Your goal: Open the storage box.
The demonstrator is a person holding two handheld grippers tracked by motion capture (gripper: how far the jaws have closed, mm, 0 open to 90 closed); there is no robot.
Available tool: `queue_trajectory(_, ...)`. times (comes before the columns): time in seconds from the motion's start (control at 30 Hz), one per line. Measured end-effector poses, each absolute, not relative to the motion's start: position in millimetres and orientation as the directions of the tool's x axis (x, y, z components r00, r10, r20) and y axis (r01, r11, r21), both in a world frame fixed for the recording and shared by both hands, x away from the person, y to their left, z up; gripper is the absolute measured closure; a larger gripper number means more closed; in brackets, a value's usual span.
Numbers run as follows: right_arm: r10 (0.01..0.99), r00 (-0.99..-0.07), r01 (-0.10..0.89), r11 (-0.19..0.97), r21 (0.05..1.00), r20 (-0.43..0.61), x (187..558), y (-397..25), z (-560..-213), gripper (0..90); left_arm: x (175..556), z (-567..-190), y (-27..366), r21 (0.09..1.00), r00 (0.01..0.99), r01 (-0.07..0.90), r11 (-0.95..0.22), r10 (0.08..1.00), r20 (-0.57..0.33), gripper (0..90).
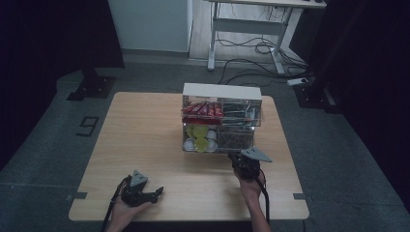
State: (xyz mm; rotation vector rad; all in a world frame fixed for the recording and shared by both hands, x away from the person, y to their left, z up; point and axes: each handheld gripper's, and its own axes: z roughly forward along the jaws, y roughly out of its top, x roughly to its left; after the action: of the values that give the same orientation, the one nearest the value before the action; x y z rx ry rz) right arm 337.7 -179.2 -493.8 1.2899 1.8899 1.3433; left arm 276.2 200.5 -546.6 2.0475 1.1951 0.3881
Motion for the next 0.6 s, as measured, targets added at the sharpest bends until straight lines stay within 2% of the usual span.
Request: queue_trajectory(0.6, 0.882, -0.443, 0.450, 0.061, 0.891, 0.163, 344.2, -175.8, -505.1, 85.6, 278.2, -546.6, 200.5, 0.714, 0.530, 0.628, -0.308, 0.841, -0.104, 22.5)
